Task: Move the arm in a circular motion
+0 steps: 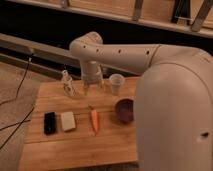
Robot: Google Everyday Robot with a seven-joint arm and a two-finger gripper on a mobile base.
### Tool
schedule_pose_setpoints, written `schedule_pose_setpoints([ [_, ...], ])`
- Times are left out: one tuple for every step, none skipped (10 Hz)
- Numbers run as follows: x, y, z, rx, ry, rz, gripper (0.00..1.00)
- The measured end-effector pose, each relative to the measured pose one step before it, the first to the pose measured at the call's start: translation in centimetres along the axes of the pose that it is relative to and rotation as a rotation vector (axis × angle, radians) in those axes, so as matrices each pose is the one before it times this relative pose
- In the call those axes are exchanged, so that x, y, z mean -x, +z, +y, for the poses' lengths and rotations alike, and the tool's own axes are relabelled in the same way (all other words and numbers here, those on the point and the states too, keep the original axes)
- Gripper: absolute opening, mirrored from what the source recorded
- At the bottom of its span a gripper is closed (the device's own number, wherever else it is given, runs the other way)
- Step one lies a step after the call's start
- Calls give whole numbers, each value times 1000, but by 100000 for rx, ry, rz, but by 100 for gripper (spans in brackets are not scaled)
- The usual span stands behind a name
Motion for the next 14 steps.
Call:
schedule_pose_setpoints([
  [2827,435,-386,-2434,1329,-92,65],
  [1201,198,99,-659,417,-4,65],
  [2038,367,333,-1011,590,44,65],
  [1951,319,715,-674,241,159,65],
  [1070,200,830,-166,-383,434,65],
  [1174,241,1422,-7,-1030,676,65],
  [903,399,1758,55,-1594,1147,65],
  [501,281,1494,451,-1515,873,65],
  [279,462,2205,929,-2201,1691,65],
  [-69,245,1637,937,-1605,1295,65],
  [-645,357,2888,2329,-3301,2337,65],
  [-918,66,1951,1989,-2961,1674,65],
  [-795,-187,1088,1346,-2070,772,65],
  [-2055,-631,1528,2318,-3628,1054,65],
])
